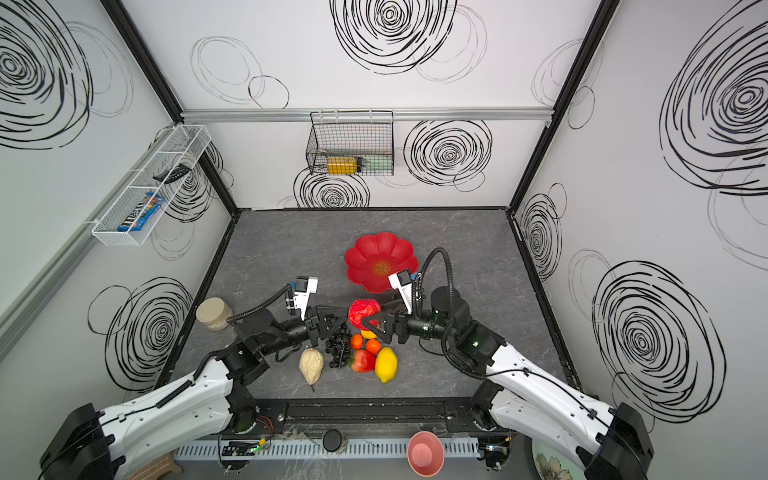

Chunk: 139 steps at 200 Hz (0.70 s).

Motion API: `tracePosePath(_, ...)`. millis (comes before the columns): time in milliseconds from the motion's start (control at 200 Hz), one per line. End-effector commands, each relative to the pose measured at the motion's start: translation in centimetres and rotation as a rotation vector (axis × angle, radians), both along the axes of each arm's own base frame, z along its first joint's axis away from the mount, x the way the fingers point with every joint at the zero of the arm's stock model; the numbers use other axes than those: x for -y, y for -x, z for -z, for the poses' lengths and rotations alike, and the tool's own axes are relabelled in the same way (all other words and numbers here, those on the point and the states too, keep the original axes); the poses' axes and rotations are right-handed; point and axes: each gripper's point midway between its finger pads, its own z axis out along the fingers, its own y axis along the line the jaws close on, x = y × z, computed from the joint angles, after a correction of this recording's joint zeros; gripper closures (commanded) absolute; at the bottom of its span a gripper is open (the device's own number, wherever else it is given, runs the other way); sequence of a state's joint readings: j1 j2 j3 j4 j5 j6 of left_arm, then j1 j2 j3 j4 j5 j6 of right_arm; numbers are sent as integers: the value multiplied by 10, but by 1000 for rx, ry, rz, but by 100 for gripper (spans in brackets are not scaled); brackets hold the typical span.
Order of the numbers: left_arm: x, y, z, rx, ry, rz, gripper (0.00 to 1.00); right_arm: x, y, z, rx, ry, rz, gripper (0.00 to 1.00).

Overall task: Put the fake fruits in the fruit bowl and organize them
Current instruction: 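Carry the red apple over the bowl with left gripper while right gripper withdraws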

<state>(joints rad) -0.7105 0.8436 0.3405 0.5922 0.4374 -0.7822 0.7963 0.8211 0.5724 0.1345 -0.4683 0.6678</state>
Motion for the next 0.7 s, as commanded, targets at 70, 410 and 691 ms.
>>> tracePosePath(70,-12,-43,11,0,-192,-207,100,36,-22,9,-35,-9,216,6)
tracePosePath(410,-14,-146,32,-49,-669,-516,100,102,-34,42,-75,94,540,2)
tracePosePath(691,8,-227,47,-38,-965,-625,100,124,-24,59,-96,125,600,2)
